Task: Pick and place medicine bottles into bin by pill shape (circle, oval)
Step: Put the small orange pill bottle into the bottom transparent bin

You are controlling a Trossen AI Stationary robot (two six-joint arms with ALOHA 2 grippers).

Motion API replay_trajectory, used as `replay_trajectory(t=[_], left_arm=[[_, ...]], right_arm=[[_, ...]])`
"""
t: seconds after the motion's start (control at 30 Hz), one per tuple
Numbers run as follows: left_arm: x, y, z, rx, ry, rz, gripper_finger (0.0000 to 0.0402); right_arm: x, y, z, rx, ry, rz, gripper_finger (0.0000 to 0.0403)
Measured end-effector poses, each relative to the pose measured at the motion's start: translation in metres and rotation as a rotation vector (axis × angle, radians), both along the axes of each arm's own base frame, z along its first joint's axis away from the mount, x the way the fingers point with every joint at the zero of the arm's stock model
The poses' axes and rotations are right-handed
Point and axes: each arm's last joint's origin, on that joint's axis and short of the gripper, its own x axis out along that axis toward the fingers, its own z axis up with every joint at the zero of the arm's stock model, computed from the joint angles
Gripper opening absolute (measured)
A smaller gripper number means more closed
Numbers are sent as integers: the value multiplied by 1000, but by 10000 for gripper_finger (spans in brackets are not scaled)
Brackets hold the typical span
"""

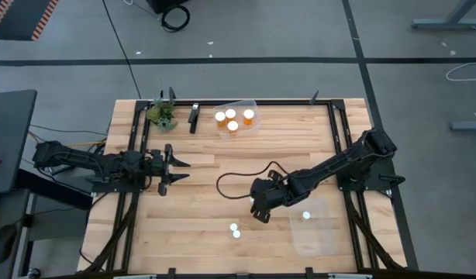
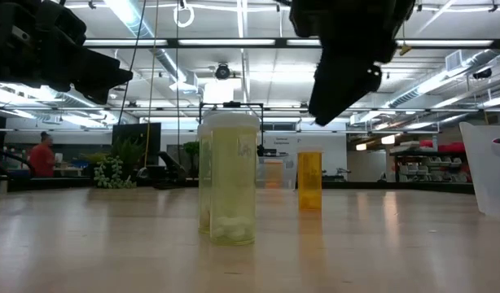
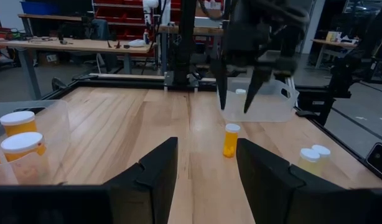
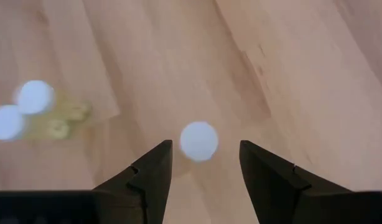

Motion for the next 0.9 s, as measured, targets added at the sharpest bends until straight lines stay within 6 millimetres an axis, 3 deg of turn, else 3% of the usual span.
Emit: replay_trajectory(t=[0.2, 0.53, 0.9], left_arm=[[0, 0, 0, 0, 0, -1, 172], [0, 0, 0, 0, -3, 0, 172], [0, 0, 0, 0, 2, 0, 172]], right_arm=[[12, -1, -7, -68, -48, 59, 193], [13, 2, -5, -151, -68, 144, 193], [22, 5, -40, -210, 24, 202, 193]])
